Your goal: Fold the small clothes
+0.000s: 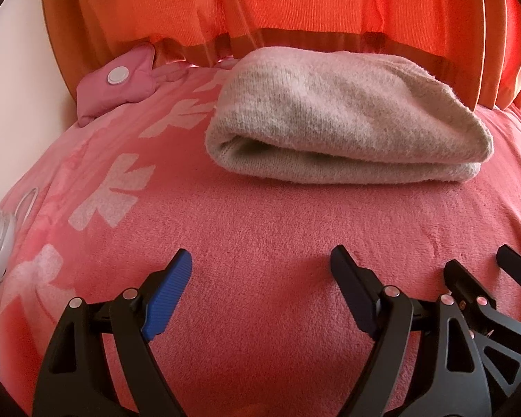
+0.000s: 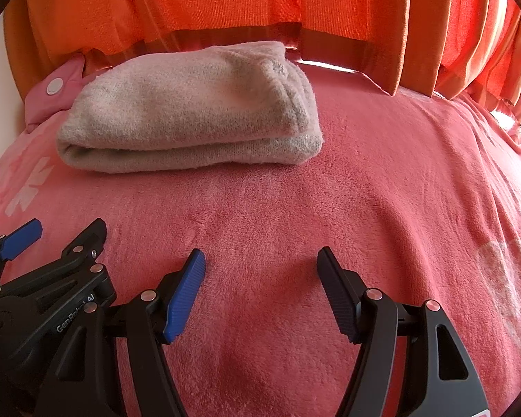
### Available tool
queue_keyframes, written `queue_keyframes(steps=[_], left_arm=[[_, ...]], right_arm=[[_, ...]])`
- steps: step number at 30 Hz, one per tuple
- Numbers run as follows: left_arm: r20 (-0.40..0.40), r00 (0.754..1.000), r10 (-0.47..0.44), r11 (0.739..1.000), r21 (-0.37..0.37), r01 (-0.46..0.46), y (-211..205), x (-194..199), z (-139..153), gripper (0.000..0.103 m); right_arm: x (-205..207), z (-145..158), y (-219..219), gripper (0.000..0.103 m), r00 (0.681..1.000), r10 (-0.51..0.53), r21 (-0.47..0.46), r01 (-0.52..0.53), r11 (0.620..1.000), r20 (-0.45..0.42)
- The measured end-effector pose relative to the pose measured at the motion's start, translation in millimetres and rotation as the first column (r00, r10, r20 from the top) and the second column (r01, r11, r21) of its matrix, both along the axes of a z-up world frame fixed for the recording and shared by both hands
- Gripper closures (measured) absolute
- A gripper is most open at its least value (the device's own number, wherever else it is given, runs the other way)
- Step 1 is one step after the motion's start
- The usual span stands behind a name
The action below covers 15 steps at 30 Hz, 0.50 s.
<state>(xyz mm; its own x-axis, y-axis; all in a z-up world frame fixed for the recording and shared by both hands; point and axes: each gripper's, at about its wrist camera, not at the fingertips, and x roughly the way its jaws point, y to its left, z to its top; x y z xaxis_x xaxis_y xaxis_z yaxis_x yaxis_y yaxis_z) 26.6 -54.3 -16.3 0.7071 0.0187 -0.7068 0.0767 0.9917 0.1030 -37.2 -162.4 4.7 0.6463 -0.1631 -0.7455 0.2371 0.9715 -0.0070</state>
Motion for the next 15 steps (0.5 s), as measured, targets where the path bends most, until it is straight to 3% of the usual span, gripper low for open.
queue_keyframes(steps=[15], left_arm=[[0.008, 1.000, 0.009, 1.000, 0.013, -0.009, 0.7, -0.9, -0.8, 0.026]], right_arm=[[-0.4, -1.6, -1.3, 0.037, 1.000, -0.010, -0.008, 0.010, 1.000, 0.007]])
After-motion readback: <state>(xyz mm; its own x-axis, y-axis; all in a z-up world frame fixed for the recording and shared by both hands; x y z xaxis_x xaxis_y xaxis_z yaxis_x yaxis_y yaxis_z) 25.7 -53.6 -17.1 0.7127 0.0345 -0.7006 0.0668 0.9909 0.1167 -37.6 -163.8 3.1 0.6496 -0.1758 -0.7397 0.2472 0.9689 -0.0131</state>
